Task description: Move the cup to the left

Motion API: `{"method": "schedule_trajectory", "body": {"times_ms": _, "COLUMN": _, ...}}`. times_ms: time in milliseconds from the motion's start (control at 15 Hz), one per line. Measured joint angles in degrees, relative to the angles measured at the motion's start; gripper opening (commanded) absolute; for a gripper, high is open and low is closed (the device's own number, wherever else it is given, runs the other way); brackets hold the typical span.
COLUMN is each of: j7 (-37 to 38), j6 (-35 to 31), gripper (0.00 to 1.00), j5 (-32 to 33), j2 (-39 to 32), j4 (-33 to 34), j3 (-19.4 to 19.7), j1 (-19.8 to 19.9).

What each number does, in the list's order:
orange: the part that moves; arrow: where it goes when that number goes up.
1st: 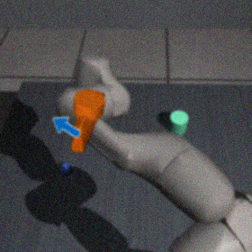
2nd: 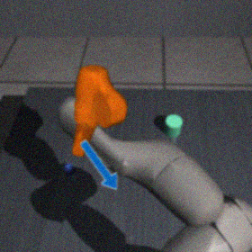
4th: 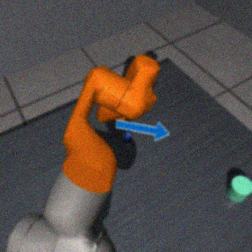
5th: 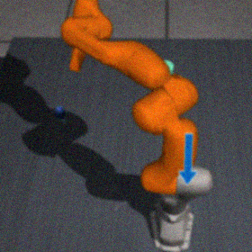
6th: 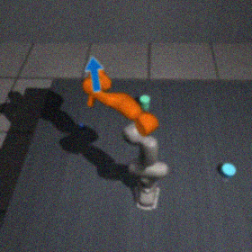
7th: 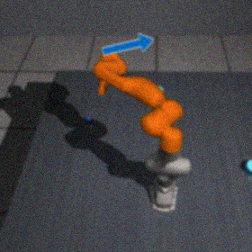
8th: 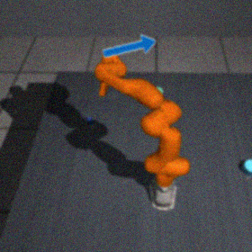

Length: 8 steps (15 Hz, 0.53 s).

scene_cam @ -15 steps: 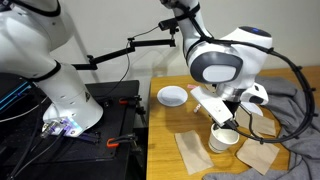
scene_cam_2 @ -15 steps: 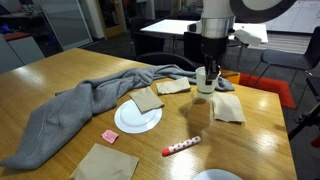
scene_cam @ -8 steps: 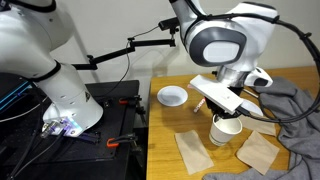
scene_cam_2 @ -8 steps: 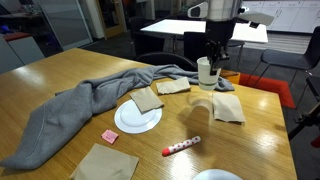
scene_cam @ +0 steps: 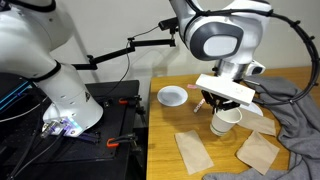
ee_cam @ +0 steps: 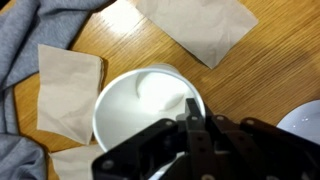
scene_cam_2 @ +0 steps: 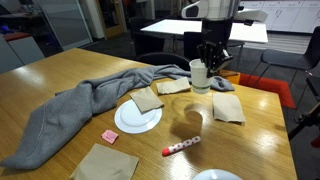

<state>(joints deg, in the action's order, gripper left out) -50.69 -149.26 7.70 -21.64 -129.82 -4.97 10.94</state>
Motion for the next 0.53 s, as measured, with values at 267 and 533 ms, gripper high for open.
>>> {"method": "schedule_trajectory", "body": {"times_ms": 267, "j7": -5.4, "j6": 0.0, "gripper": 0.01, "j5": 0.1, "j2": -0.4, "j4": 0.0, "j3": -0.4, "j1": -1.3}}
{"method": "schedule_trajectory", "body": {"times_ms": 533, "j7": -9.8, "j6": 0.0, "gripper": 0.01, "j5": 0.2, "j2": -1.4, "j4": 0.1, "j3": -0.5, "j1": -2.6}}
